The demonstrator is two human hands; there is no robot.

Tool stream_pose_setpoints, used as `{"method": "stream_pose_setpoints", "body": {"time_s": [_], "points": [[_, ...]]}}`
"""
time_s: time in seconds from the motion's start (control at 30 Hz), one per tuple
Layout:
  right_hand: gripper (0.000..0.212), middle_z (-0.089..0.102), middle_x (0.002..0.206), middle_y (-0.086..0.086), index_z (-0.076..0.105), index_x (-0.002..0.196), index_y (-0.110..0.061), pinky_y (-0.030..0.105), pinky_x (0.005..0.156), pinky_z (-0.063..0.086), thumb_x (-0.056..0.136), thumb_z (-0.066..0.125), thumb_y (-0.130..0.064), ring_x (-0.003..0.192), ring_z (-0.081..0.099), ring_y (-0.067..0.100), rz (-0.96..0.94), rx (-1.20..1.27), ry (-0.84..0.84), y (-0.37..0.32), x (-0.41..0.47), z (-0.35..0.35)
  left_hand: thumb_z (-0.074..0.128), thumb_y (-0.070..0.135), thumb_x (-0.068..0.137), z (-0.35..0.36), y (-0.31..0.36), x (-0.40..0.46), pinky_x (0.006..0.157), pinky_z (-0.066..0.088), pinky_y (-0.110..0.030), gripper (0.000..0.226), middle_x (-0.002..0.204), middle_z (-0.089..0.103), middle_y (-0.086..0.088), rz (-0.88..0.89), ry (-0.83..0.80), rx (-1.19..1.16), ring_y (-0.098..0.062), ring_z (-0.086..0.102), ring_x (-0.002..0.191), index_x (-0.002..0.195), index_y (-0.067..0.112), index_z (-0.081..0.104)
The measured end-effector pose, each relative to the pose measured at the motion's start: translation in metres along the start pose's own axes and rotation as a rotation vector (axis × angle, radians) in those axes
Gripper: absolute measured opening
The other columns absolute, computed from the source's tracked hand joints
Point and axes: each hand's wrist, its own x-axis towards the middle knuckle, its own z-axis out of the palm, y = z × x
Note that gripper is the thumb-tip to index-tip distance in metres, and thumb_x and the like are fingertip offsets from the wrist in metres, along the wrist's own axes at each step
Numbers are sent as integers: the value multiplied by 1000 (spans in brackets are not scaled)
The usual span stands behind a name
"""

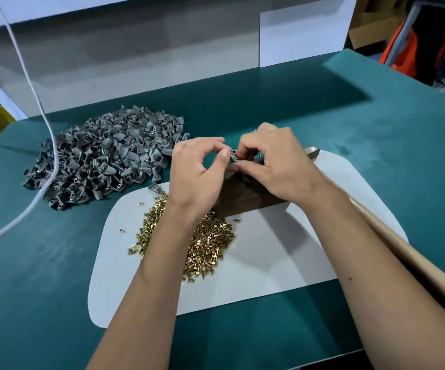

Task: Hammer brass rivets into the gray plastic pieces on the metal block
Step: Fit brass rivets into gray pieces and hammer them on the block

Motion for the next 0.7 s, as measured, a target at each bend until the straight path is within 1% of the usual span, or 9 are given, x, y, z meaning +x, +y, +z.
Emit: {"method": "stream_pose_setpoints", "body": {"time_s": [0.1, 0.2, 0.27, 0.33, 0.4, 0.47, 0.53, 0.63, 0.7], "points": [[17, 61, 72, -14, 70, 80, -19, 54, 85, 47, 82, 80, -33, 84, 55, 16, 93, -29, 86, 7, -2, -4, 59, 14, 89, 4, 12, 5, 114, 39, -43, 30, 118, 73, 2, 72, -81, 128, -23, 57, 126, 112, 20, 78], [16, 65, 72, -8, 74, 84, -23, 43, 84, 49, 80, 83, -35, 84, 62, 23, 212, -101, 168, 17, -2, -6, 46, 25, 81, 10, 27, 24, 117, 32, -41, 53, 128, 69, 3, 39, -274, 340, -25, 44, 136, 127, 32, 70], [16, 66, 73, -5, 76, 91, -23, 33, 77, 50, 79, 84, -31, 82, 65, 24, 341, -142, 200, 26, 1, -6, 39, 28, 74, 15, 35, 40, 118, 31, -42, 64, 132, 68, 4, -28, -386, 409, -26, 38, 140, 129, 39, 68], [19, 66, 73, -6, 77, 98, -24, 26, 73, 47, 80, 83, -25, 82, 68, 22, 456, -149, 231, 32, 3, -7, 42, 20, 82, 24, 38, 53, 119, 30, -43, 56, 133, 68, 3, -78, -457, 415, -28, 35, 141, 126, 40, 70], [25, 70, 76, -6, 77, 105, -22, 22, 77, 49, 82, 78, -16, 84, 71, 19, 493, -119, 261, 34, 3, -8, 44, 12, 91, 32, 37, 63, 119, 30, -44, 52, 133, 67, 2, -94, -497, 441, -29, 33, 139, 126, 41, 69], [34, 77, 88, -2, 74, 116, -16, 27, 90, 54, 84, 69, -4, 92, 73, 18, 485, -61, 279, 32, 3, -8, 46, 15, 95, 34, 32, 69, 119, 30, -43, 48, 137, 65, 5, -87, -486, 456, -28, 34, 140, 131, 41, 66], [42, 78, 98, 2, 69, 126, -12, 34, 99, 54, 88, 61, 2, 99, 73, 19, 498, -21, 270, 31, 4, -8, 51, 19, 98, 26, 26, 71, 121, 31, -40, 42, 139, 64, 8, -62, -406, 413, -24, 40, 142, 132, 37, 66], [40, 78, 98, 1, 68, 127, -13, 37, 99, 54, 90, 61, 1, 98, 73, 19, 491, -8, 270, 28, 3, -8, 56, 13, 96, -2, 14, 61, 116, 36, -26, 36, 132, 69, 7, -26, -242, 343, -12, 56, 131, 127, 24, 72], [34, 78, 94, -3, 70, 122, -14, 37, 96, 55, 90, 64, -4, 95, 72, 17, 427, -8, 287, 20, 2, -7, 59, 8, 94, -26, 1, 49, 107, 47, -26, 32, 119, 74, 5, -40, -135, 311, -10, 66, 113, 118, 20, 76]]}}
